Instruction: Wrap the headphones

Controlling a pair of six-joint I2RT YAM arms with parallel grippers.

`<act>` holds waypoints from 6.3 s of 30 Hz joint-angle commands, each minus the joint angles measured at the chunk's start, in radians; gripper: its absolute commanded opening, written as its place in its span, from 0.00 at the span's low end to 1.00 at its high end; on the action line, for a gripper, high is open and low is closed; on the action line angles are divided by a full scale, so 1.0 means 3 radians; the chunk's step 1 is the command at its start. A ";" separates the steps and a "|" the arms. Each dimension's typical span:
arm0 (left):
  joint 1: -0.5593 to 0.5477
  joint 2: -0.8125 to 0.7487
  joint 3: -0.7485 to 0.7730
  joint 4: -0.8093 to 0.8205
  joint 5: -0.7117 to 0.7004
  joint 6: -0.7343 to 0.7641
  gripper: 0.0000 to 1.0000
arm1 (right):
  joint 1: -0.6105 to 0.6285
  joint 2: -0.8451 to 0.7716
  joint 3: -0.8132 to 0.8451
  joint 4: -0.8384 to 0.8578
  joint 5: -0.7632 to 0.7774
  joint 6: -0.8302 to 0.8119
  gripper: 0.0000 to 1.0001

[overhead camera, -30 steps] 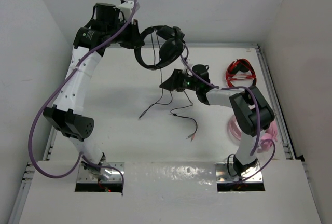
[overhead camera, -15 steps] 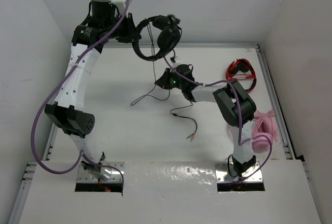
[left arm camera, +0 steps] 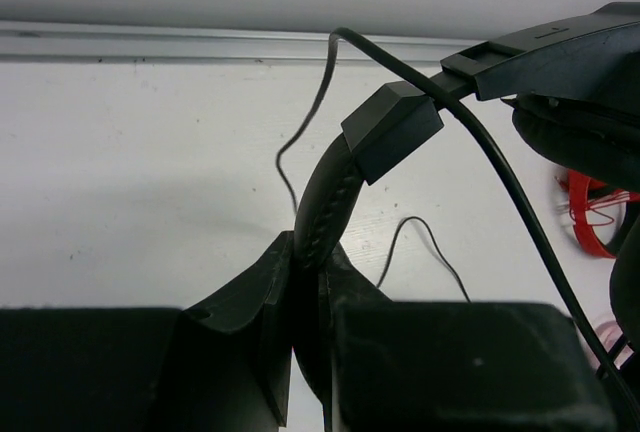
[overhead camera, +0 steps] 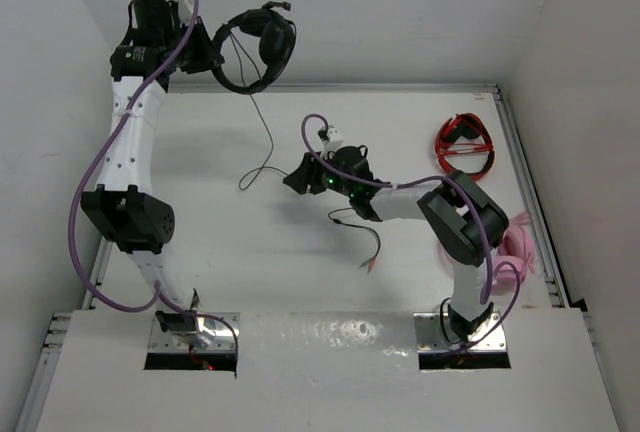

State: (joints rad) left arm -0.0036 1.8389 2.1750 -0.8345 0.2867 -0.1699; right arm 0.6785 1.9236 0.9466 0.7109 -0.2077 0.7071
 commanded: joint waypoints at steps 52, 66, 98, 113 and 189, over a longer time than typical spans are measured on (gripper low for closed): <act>0.0104 0.0574 0.0328 0.1064 -0.1758 0.0960 0.00 | 0.0270 -0.0750 0.0521 -0.1530 -0.0100 -0.1058 0.00; -0.0765 -0.0438 -0.1962 0.1601 -0.1601 0.3270 0.00 | 0.0306 -0.1268 0.1866 -0.3785 0.1253 -0.2269 0.00; -0.1706 -0.0858 -0.1227 -0.0455 0.0460 0.2004 0.00 | -0.0814 -0.1064 0.1564 -0.1736 0.0229 -0.1529 0.00; -0.1492 -0.0664 -0.0378 -0.0557 0.0384 0.1298 0.00 | -0.0912 -0.0369 0.1068 -0.0003 -0.1404 -0.0184 0.66; -0.0172 0.0471 0.0589 0.0853 -0.1230 0.0667 0.00 | -0.0170 -0.0413 0.0511 -0.1857 -0.0412 -0.1548 0.00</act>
State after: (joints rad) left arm -0.0822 1.9888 2.3459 -0.7727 0.0856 -0.0566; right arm 0.6384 1.8992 1.1168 0.2165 -0.3115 0.3130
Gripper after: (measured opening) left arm 0.104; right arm 0.002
